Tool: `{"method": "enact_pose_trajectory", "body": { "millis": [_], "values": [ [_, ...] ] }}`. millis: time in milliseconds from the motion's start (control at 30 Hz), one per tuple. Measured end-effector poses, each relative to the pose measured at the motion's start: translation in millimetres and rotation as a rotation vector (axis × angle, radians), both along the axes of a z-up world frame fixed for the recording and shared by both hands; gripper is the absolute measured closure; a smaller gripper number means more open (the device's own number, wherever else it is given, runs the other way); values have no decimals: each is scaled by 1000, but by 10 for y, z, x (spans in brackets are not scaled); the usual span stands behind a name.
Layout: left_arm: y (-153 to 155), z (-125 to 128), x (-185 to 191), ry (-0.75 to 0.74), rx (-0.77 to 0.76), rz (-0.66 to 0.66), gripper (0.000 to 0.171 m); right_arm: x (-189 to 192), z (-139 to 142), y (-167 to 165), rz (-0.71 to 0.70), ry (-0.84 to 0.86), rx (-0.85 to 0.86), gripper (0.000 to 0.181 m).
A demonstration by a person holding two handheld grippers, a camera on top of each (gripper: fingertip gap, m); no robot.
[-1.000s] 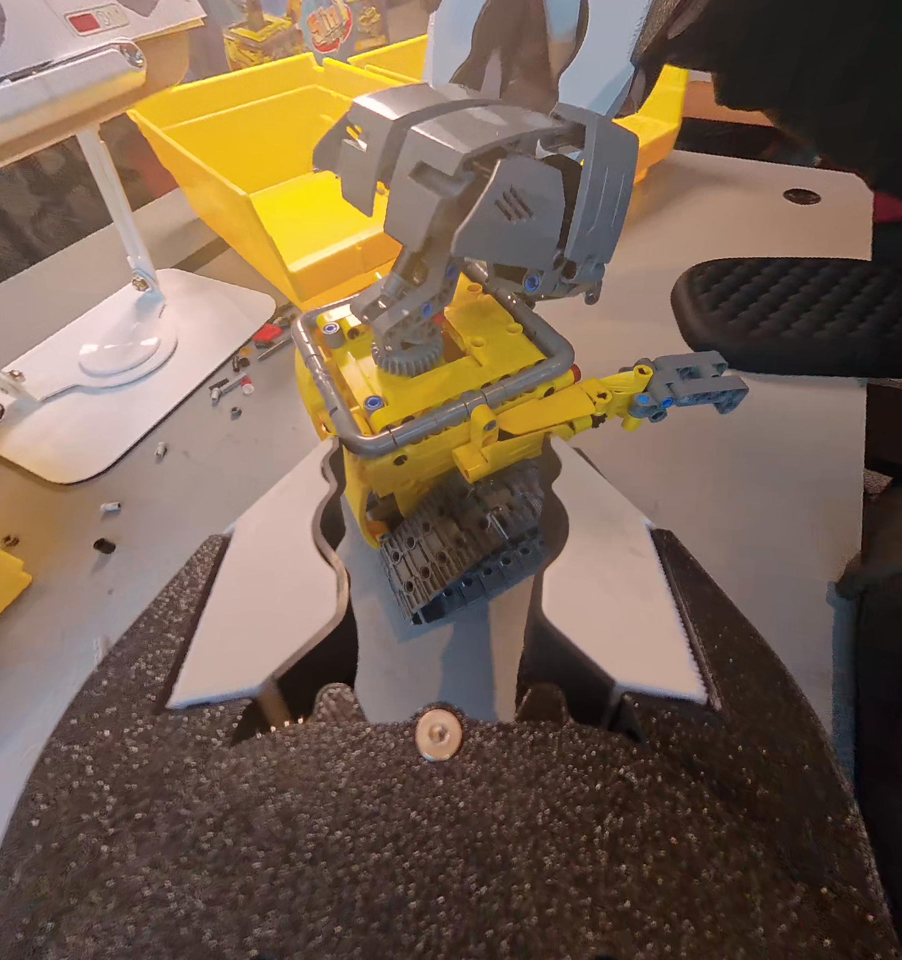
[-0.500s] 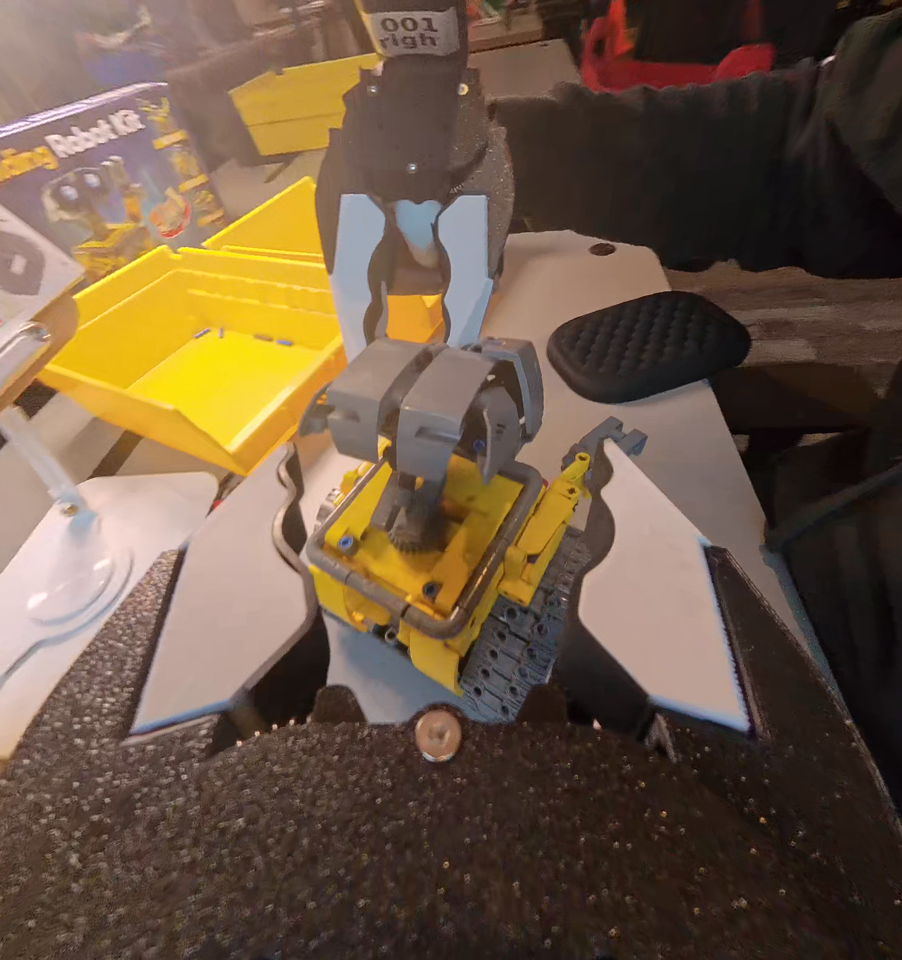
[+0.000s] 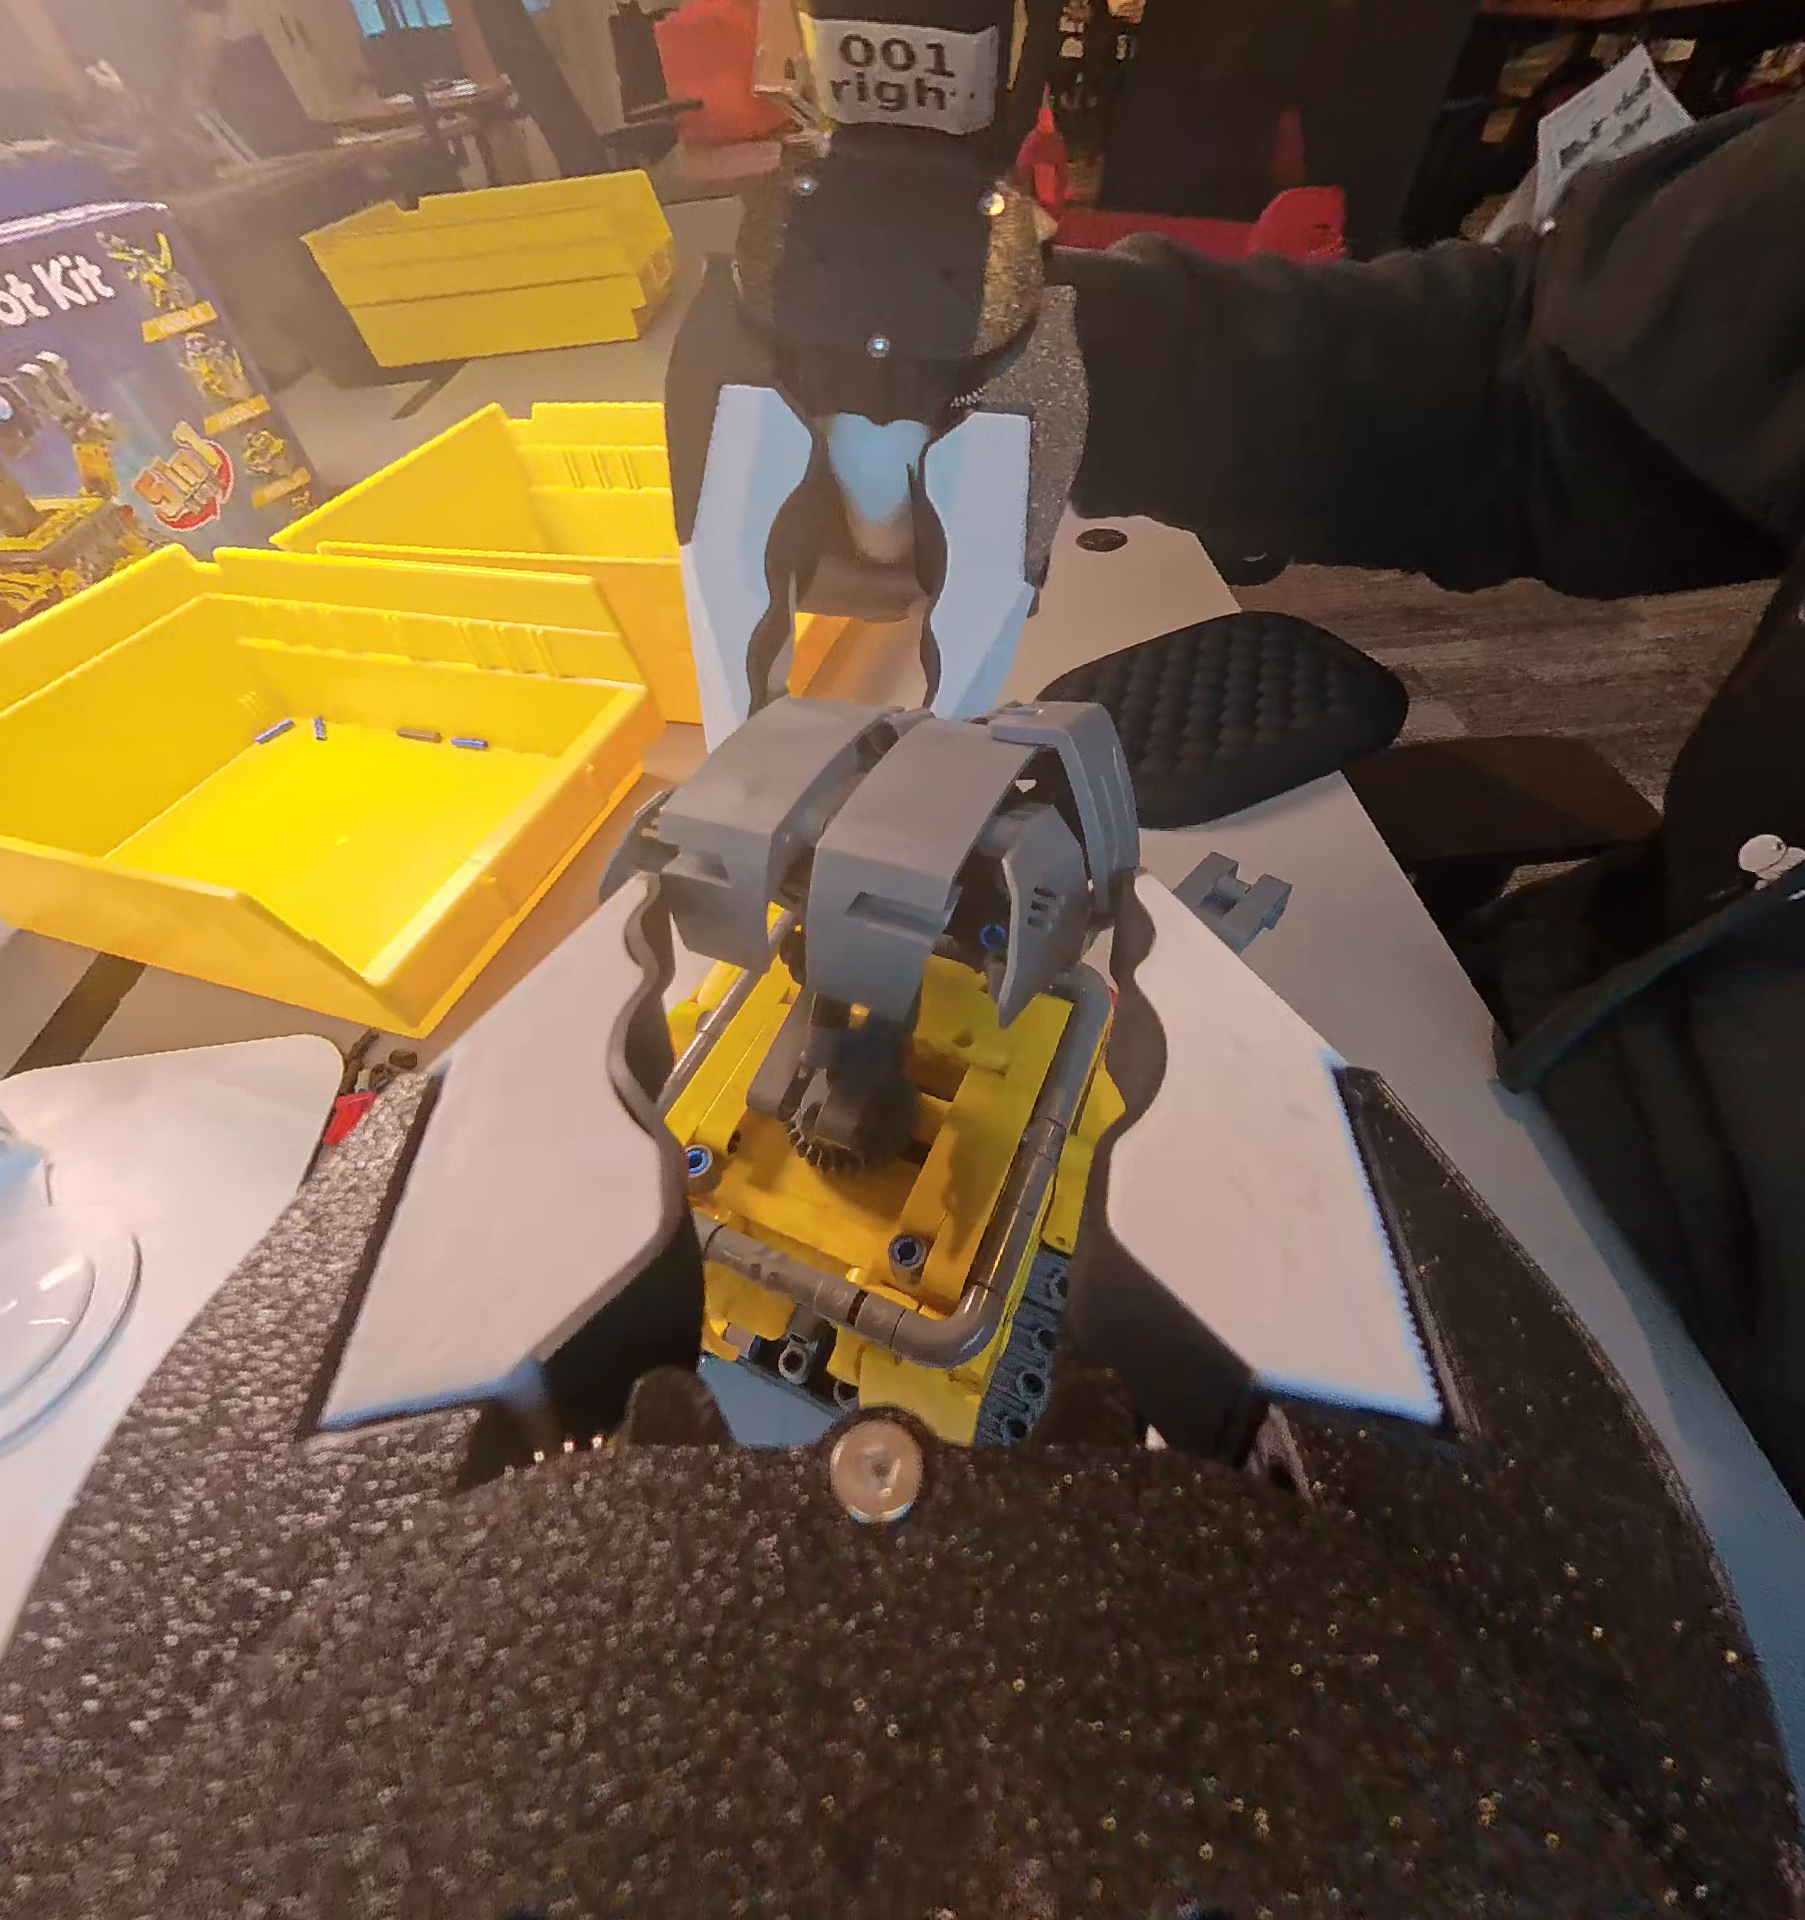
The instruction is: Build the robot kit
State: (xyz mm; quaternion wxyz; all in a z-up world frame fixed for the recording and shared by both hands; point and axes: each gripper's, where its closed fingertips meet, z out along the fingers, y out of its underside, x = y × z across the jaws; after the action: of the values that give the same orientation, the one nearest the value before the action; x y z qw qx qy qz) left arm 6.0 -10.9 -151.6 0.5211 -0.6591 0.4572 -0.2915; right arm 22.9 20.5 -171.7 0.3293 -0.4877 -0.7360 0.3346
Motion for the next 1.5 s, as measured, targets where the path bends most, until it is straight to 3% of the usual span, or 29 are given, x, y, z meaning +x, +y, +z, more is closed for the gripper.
{"method": "enact_pose_trajectory", "body": {
  "millis": [167, 300, 400, 567, 733, 833, 900, 1033, 1133, 1167, 1267, 1367, 1500],
  "values": [
    [-5, -19, -3, -4, 9, 56, 88, 269, 8, -56, -206, 13, -5, 131],
    [-2, -42, 16, -3, 8, 77, 88, 293, -65, -591, -269, 27, -157, 121],
    [-4, -106, 58, 36, 6, 91, 90, 269, -380, -598, -369, -77, 30, 114],
    [102, -130, 31, 27, 16, 205, 108, 288, -392, -519, -332, -81, 48, 155],
    [168, -120, 12, -2, -24, 232, 111, 388, -389, -143, -402, -77, 67, 158],
    [175, -125, -15, -37, -57, 250, 115, 394, -311, -78, -428, -25, 28, 157],
    [168, -124, -39, -67, -83, 253, 119, 383, -213, -103, -440, 23, 7, 144],
    [153, -126, -70, -84, -82, 252, 120, 259, 103, -50, -482, 180, -40, 99],
    [153, -125, -108, -74, -70, 250, 124, 64, 76, 37, -407, 180, -60, 74],
    [162, -129, -146, -64, -59, 257, 131, -5, 56, 69, -370, 180, -81, 72],
    [126, -68, -281, -69, -37, 233, 118, -154, 75, 27, -246, 180, -200, 88],
    [193, 26, -568, -77, 24, 273, 118, -184, 115, 68, -235, 127, -154, 94],
    [262, -162, -711, -92, -78, 235, 106, -230, 179, 57, -245, 1, -80, 96]
  ]
}}
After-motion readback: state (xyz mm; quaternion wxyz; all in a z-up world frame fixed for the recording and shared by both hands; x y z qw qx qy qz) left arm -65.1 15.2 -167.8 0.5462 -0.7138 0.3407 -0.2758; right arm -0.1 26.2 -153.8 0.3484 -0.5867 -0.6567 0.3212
